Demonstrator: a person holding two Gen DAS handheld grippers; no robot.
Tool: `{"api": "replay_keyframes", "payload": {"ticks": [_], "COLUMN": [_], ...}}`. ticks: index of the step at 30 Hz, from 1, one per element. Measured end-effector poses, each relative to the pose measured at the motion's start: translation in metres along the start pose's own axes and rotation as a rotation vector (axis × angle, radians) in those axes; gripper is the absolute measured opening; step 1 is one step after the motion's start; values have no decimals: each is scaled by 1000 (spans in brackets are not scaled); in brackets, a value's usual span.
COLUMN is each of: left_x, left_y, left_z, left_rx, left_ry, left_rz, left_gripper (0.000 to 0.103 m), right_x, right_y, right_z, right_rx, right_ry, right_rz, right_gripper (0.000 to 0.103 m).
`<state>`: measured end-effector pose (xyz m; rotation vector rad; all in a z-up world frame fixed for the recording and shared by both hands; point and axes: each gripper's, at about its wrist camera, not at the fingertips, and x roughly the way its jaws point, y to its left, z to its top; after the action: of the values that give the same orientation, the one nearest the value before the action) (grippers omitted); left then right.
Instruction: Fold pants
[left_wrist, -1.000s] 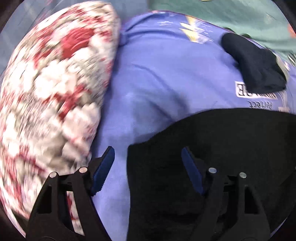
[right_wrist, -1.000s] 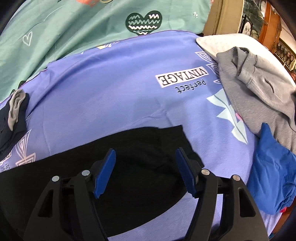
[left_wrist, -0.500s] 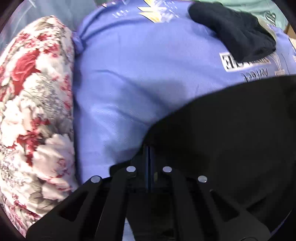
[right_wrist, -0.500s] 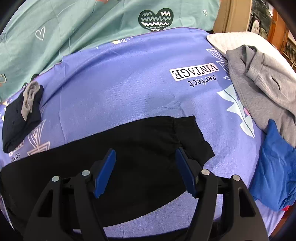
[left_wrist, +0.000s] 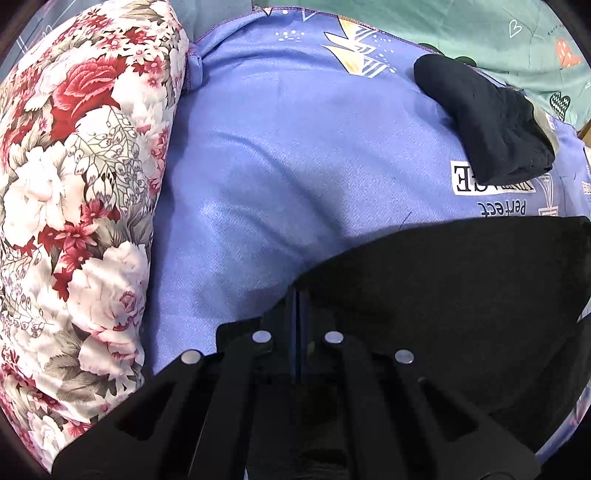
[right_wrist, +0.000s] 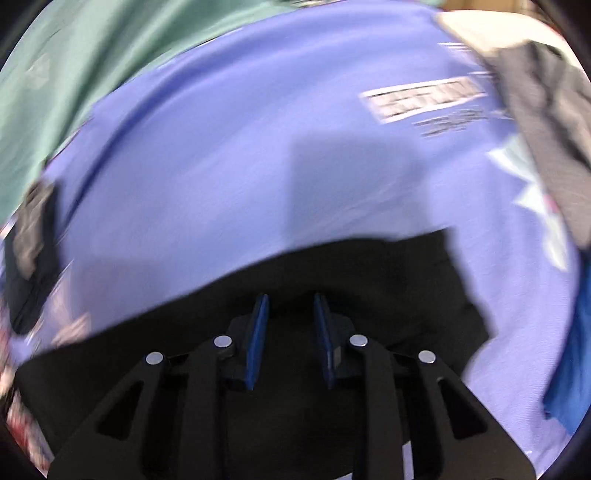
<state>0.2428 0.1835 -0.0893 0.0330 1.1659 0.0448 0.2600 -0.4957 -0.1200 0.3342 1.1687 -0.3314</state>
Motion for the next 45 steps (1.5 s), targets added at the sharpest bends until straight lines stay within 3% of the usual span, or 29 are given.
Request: {"api": "replay_keyframes", "payload": {"ticks": [2,4,5,6,8,14,17,25,33,34,35,36,37,40,45], "left_x": [1,1,0,-1,-6,-34,-47,-71,-86,-88,-88,-88,-88,-85,-90], "left_y": [-1,0,-1,-2,-3,0,-2,3,2,2,1,-1,-2,0,4], "left_z": [0,2,2,1,-2,-11,-17,-27,-39,-41,-42,-42,-43,-42,-36], "left_rx": [-10,-19,-18,-5,10,-9,3,-22,-23,-29,-25,-14,-9,-25,-41], "left_ry": [3,-1,-5,-11,-29,-78,-107,-152,-181,-182,-181,-179,-177,-169,-168], "left_rz": [2,-4,-4,1,5,-33,-36,-66,-65,-70,-69,-65,-63,-56,-41], "left_gripper": [1,1,1,1,1,1,1,1,1,1,1,1,1,1,1], "right_x": [-3,-13,-20,-28,-39,-48,-41,-34,-28,-26,-25,-23,-23,-36,-96], "right_y": [5,28,45,69,113,213,249,299,344,349,353,359,362,361,323], "right_z": [1,-1,-5,-11,-25,-73,-85,-109,-118,-119,-122,-125,-126,-126,-111], "right_rx": [10,-86,-153,-242,-408,-779,-890,-1114,-1206,-1220,-1235,-1244,-1243,-1231,-1110], "right_ry": [13,-4,-13,-14,-21,42,79,116,159,172,197,222,249,225,193], "right_rz": [22,75,105,149,214,357,359,347,368,367,373,381,393,420,587], "right_gripper": [29,30,39,58,66,70,70,70,69,68,56,25,12,7,6]}}
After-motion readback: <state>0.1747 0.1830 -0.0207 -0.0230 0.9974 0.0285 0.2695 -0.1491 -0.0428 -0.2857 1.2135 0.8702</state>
